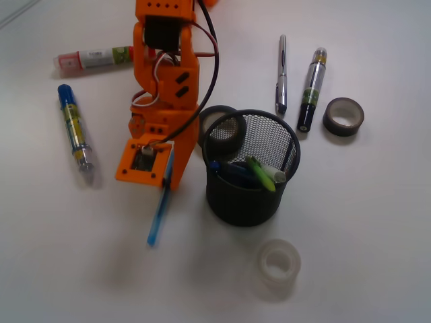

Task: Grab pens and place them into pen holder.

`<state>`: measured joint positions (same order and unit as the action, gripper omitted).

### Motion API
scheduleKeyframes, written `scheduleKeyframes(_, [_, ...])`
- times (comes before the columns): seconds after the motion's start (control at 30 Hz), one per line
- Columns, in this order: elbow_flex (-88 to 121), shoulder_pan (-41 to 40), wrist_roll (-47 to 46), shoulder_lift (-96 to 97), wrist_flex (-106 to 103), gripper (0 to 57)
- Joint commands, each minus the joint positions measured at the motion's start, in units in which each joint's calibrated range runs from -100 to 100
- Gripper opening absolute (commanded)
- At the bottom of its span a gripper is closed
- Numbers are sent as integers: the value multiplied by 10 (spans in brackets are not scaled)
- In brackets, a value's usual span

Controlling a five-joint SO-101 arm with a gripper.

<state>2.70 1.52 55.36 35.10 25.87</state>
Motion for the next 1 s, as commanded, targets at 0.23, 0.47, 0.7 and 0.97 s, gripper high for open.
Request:
scheduleKeyframes(0.23, [56,67,-41,-223,83,4])
scheduleKeyframes(0.47, [61,48,-41,-386,45,4])
scheduleKeyframes(0.7, [134,-33,-22,-476,-58,4])
scheduleKeyframes(0.97, [285,-109,-14,-505,-335,5])
